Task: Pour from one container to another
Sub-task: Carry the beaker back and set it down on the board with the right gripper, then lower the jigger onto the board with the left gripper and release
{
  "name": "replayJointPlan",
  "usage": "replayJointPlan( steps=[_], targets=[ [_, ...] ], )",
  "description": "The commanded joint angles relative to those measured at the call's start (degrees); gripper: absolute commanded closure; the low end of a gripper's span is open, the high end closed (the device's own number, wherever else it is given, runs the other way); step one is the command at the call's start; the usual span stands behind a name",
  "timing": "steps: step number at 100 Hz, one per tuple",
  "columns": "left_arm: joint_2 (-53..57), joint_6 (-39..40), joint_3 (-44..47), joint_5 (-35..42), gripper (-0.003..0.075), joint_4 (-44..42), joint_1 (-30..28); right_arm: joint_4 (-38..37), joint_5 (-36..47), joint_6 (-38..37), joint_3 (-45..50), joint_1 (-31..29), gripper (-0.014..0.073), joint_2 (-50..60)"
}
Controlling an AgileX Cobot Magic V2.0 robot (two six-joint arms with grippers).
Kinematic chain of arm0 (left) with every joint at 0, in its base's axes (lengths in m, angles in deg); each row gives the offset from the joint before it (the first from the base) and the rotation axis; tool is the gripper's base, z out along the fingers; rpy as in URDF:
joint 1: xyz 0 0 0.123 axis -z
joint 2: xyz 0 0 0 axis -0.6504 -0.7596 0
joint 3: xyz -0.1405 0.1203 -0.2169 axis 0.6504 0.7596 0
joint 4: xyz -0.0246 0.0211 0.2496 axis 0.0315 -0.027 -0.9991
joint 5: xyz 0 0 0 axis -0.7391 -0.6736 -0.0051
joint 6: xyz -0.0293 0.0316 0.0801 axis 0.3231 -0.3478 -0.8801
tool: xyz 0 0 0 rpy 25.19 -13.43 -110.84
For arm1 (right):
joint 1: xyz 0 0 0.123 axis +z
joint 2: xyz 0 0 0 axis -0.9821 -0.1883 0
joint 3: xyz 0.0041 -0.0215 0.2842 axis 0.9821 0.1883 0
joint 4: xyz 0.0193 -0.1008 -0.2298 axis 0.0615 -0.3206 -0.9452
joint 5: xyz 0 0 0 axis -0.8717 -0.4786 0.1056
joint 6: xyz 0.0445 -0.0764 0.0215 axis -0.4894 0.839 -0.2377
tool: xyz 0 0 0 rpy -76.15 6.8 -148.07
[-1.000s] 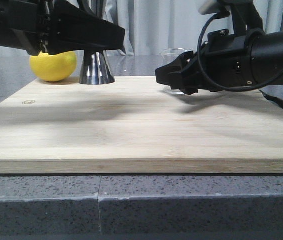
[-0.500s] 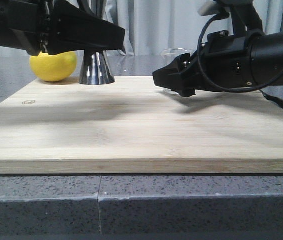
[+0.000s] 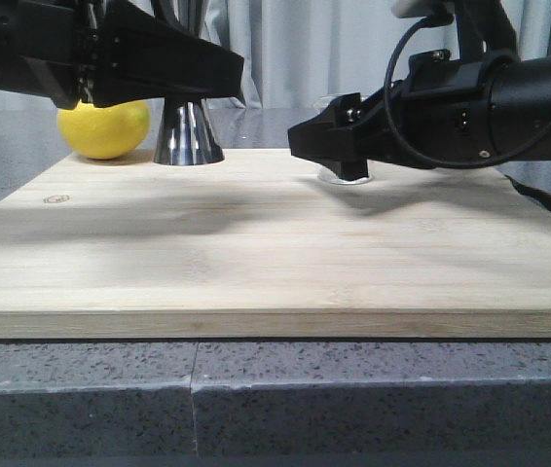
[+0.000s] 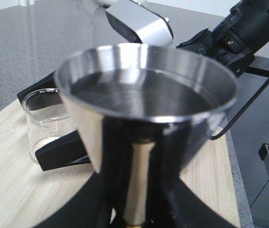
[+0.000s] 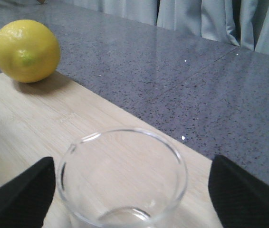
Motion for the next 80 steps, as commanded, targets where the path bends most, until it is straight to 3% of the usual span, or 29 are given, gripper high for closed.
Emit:
replayJointPlan(
  steps=[1,33,80],
  targets=[
    [2.5,0.46,-1.6,-7.45,0.0739,3.93,0.41,1.27,5.07,0.42,-0.93,-0.42,-0.0017,3.73],
    [2.5,0.35,-1.6,-7.45,0.0739,3.93,0.41,1.41,4.85,0.42,-0.93,-0.42,-0.0017,12.99],
    [2.5,-7.12,-1.6,-2.87,0.0739,7.04,0.3,1.51,4.85,0.42,-1.04,-0.42,-0.0017,33.04]
  ],
)
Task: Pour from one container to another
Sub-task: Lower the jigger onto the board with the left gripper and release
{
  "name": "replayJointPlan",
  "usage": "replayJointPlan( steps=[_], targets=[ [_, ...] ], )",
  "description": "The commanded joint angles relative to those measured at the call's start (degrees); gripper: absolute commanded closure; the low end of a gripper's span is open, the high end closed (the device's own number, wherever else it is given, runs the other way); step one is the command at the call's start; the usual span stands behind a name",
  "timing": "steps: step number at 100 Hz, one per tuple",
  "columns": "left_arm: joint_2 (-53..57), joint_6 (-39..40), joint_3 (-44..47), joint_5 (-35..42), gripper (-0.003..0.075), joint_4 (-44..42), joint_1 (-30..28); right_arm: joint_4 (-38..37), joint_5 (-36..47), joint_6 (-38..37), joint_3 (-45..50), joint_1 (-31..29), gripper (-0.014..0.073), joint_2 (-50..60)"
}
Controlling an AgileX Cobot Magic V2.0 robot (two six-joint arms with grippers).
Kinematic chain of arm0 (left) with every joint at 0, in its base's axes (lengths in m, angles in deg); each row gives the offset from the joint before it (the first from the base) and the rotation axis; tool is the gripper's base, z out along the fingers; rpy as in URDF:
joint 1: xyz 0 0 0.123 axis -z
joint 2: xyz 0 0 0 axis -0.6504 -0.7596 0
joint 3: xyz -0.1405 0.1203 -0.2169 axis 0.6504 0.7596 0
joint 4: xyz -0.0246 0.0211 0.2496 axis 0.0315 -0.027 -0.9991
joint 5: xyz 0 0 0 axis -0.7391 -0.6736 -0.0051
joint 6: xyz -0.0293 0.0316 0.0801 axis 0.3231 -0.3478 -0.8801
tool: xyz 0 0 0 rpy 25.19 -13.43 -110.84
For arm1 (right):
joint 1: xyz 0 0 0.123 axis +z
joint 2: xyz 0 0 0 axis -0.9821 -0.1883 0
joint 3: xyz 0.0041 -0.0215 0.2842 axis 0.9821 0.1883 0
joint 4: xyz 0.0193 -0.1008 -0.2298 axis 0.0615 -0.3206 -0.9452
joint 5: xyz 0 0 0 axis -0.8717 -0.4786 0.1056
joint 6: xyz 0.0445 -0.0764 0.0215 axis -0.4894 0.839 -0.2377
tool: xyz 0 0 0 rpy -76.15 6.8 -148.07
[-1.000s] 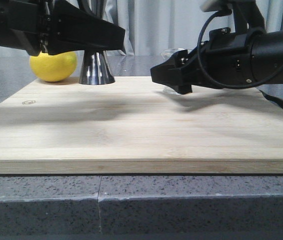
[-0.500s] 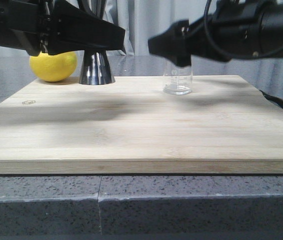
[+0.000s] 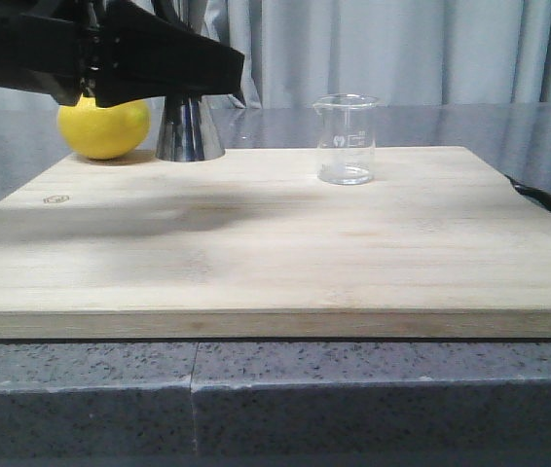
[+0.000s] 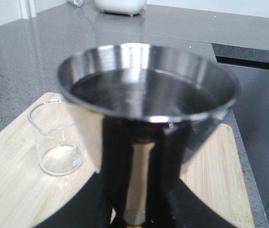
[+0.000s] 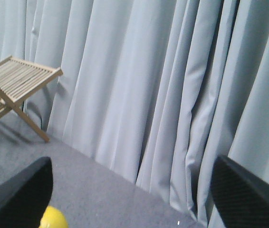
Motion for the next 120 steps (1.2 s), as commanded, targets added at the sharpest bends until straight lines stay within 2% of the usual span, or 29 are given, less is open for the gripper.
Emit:
replayJointPlan(
  steps=[1,42,90,120],
  targets=[
    [2.5,-1.87,-1.6,-2.56,0.0739,5.93,0.3,1.42,4.35,0.42,-1.04,-0.42,-0.0017,5.12],
    [-2.54,-8.18,-1.6,-2.34,0.0739,6.83,0.07,1.22,-2.27,0.42,-1.04,-0.42,-0.0017,16.01],
    [-6.13,-9.55,-1.6,-7.22,0.0739,6.83,-5.28,1.07,-3.44,-0.83,-1.04,-0.42,-0.0017,16.44],
    [-6.13,-9.55,-1.6,-7.35,0.0739,6.83,-5.27,0.75,-4.37,-0.83,-1.04,-0.42,-0.0017,16.44]
  ],
)
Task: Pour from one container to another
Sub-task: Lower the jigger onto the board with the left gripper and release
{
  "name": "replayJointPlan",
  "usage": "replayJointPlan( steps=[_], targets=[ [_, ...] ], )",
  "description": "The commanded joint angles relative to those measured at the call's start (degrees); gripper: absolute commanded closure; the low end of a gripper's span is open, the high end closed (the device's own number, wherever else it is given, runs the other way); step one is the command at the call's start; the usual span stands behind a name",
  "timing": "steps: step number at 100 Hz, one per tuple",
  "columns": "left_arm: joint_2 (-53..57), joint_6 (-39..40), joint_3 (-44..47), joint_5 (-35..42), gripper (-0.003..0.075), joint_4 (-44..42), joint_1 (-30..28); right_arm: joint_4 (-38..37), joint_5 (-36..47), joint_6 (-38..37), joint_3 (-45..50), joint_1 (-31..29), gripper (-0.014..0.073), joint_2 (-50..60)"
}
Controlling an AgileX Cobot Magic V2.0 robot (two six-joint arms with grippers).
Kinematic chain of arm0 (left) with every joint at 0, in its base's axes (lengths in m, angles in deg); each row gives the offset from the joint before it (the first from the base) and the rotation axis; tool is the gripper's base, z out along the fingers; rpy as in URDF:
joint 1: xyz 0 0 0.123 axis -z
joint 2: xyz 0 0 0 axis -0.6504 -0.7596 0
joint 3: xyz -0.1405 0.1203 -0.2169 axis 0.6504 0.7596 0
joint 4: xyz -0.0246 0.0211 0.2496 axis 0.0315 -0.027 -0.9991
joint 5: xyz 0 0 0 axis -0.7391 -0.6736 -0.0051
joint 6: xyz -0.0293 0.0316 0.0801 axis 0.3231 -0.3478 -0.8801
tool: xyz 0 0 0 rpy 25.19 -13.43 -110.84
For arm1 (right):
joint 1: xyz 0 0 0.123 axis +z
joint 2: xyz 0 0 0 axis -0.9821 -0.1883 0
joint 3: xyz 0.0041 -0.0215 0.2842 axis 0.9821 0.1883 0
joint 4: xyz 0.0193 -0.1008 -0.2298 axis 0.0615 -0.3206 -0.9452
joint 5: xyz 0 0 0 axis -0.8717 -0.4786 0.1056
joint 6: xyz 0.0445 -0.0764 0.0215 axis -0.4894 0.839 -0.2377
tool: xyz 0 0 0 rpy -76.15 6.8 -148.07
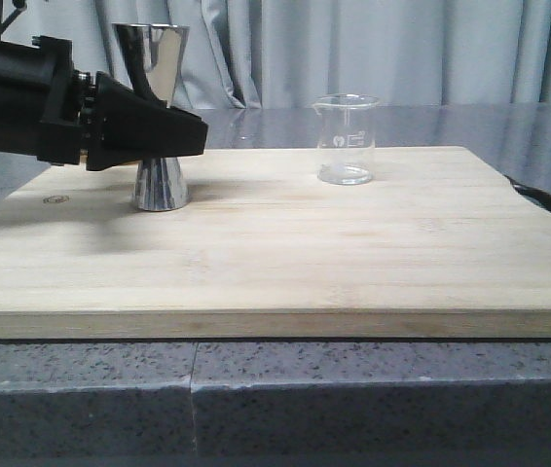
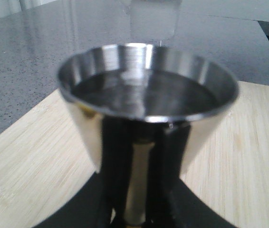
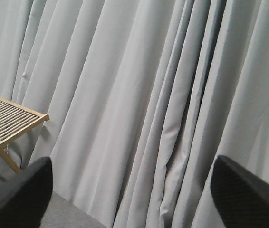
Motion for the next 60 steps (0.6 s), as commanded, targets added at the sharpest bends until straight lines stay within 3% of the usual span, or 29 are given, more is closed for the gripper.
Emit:
replayJointPlan(
  steps=[1,60],
  targets=[
    [2.21,-0.13,-1.47,-7.5,0.0739,4.54,-0.03,0.97,2.39,-0.12,-1.39,-0.42,-0.0017,1.1],
    [2.21,-0.13,-1.47,-7.5,0.0739,3.06,-0.03,0.97,2.28,-0.12,-1.39,-0.42,-0.0011,1.1]
  ],
)
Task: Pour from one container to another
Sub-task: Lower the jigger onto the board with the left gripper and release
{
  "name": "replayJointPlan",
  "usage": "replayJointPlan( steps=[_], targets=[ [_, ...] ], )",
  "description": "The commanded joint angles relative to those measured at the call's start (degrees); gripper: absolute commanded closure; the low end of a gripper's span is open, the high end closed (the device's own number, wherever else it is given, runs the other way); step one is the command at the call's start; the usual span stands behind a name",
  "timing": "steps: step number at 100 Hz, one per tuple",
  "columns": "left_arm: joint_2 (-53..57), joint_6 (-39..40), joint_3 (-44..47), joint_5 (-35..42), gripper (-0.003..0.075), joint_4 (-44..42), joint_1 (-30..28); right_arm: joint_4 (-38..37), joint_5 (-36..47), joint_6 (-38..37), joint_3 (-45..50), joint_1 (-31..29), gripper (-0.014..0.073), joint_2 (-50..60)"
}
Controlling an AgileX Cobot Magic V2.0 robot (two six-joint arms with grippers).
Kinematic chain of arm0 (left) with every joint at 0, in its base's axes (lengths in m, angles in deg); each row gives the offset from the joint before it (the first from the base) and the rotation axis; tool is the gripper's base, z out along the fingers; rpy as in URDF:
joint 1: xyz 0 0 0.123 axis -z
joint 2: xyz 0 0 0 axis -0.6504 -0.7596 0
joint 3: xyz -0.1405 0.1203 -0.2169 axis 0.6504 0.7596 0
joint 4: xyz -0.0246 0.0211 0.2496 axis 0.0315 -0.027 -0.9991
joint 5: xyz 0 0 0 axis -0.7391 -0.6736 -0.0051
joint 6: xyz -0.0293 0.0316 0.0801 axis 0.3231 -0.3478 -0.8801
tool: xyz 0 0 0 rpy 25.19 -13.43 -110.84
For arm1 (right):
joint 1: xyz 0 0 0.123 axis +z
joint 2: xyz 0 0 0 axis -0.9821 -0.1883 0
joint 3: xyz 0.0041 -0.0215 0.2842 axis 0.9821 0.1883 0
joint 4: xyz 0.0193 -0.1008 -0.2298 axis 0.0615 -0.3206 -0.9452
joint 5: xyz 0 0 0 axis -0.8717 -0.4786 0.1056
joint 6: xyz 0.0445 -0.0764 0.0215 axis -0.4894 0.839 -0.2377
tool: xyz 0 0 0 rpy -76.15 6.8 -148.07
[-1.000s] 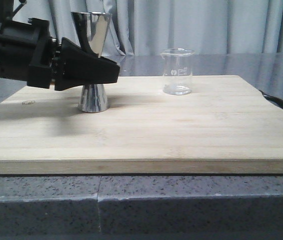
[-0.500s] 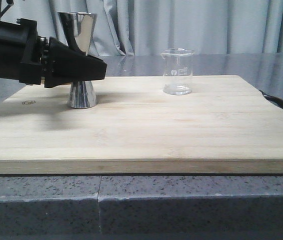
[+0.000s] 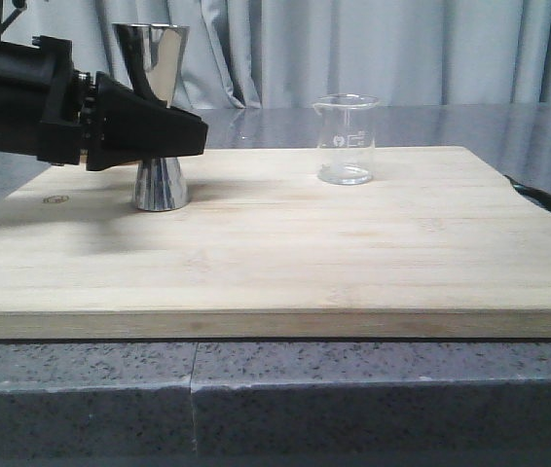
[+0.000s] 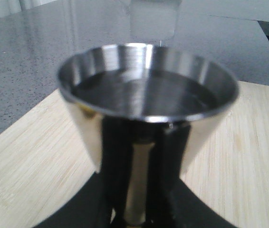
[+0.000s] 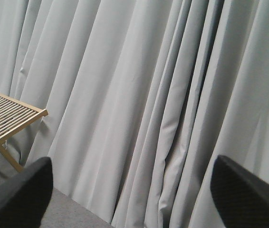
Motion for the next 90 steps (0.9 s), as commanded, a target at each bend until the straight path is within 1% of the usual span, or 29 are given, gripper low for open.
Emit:
replayJointPlan(
  steps=[1,30,37,44,56,63,90],
  targets=[
    [2.21,-0.13,-1.47,-7.5,0.0739,3.06,-0.03,1.05,3.32,-0.1,-1.39,-0.42,-0.0011,1.1],
    [2.21,-0.13,-1.47,-6.98,0.0736,3.06,-0.03,1.05,3.32,-0.1,-1.39,-0.42,-0.0011,1.1],
    [2.21,-0.13,-1.47,-6.98,0.0713,3.06,-0.03,1.05,3.32,-0.1,-1.39,-0.42,-0.0011,1.1],
    [2.21,-0.13,-1.47,-6.98,0.0651,3.06,-0.03,1.05,3.32,-0.1,-1.39,-0.42,-0.0011,1.1],
    [2.21,-0.13,-1.47,-6.98,0.0512,3.06,-0.03,1.05,3.32,-0.1,-1.39,-0.42,-0.0011,1.1],
    [2.21,-0.13,-1.47,-7.08,0.0451,3.06,-0.03,1.05,3.32,-0.1,-1.39,-0.42,-0.0011,1.1],
    [2.21,-0.03,-1.47,-7.46,0.0289,3.06,-0.03,1.05,3.32,-0.1,-1.39,-0.42,-0.0011,1.1]
  ],
)
